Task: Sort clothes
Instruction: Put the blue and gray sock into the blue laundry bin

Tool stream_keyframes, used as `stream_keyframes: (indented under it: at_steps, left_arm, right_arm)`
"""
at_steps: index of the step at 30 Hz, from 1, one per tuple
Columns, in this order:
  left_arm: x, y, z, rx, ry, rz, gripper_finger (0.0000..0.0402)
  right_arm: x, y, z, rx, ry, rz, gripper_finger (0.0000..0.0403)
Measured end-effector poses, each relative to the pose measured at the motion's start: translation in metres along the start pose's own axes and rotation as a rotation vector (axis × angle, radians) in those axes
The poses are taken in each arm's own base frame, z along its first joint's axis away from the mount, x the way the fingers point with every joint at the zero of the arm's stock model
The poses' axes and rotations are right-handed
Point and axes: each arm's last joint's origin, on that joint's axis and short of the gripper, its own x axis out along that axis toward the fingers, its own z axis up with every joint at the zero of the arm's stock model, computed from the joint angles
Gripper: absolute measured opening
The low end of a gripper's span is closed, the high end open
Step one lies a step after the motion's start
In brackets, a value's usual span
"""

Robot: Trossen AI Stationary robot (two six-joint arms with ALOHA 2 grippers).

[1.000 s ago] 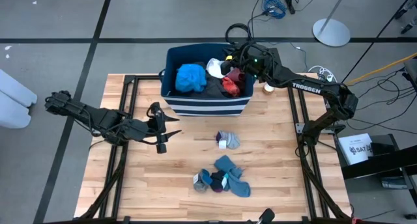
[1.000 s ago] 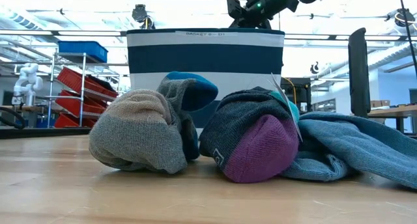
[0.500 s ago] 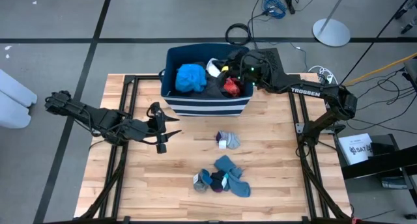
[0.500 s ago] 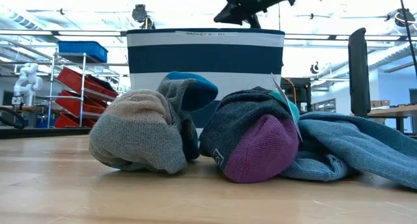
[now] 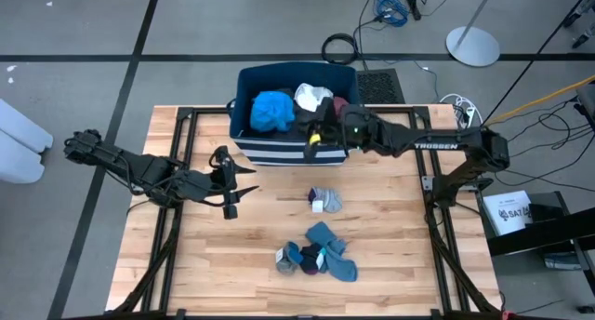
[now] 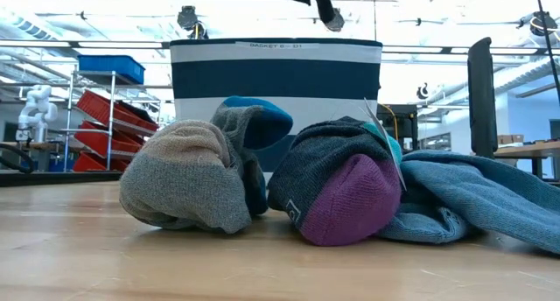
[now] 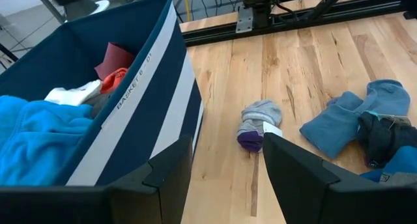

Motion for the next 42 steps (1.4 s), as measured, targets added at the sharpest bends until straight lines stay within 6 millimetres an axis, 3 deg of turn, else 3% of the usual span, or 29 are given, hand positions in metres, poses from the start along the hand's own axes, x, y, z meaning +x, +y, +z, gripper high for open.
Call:
stream_keyframes:
  at_steps: [16,22,29,34,42]
  left_arm:
    - [0.000,0.000,0.000,-0.001,0.000,0.000,0.0199]
    - [0.000,0.000,0.000,-0.001,0.000,0.000,0.0199]
    - [0.000,0.000,0.000,-0.002,0.000,-0.010,0.0199]
    - [0.004,-0.010,-0.001,-0.020,0.021,-0.241,0.0199]
    - [0.033,-0.032,-0.007,0.064,0.093,-0.336,0.0199]
  right_arm:
    - [-0.026,0.093,-0.016,-0.033,0.042,0.268,0.0000]
    - [-0.039,0.119,-0.020,-0.088,0.045,0.352,0.0000]
    - [-0.043,0.126,-0.022,-0.114,0.042,0.369,0.0000]
    - [-0.043,0.125,-0.024,-0.105,0.072,0.363,0.0000]
    - [-0.043,0.124,-0.030,-0.124,0.128,0.355,0.0000]
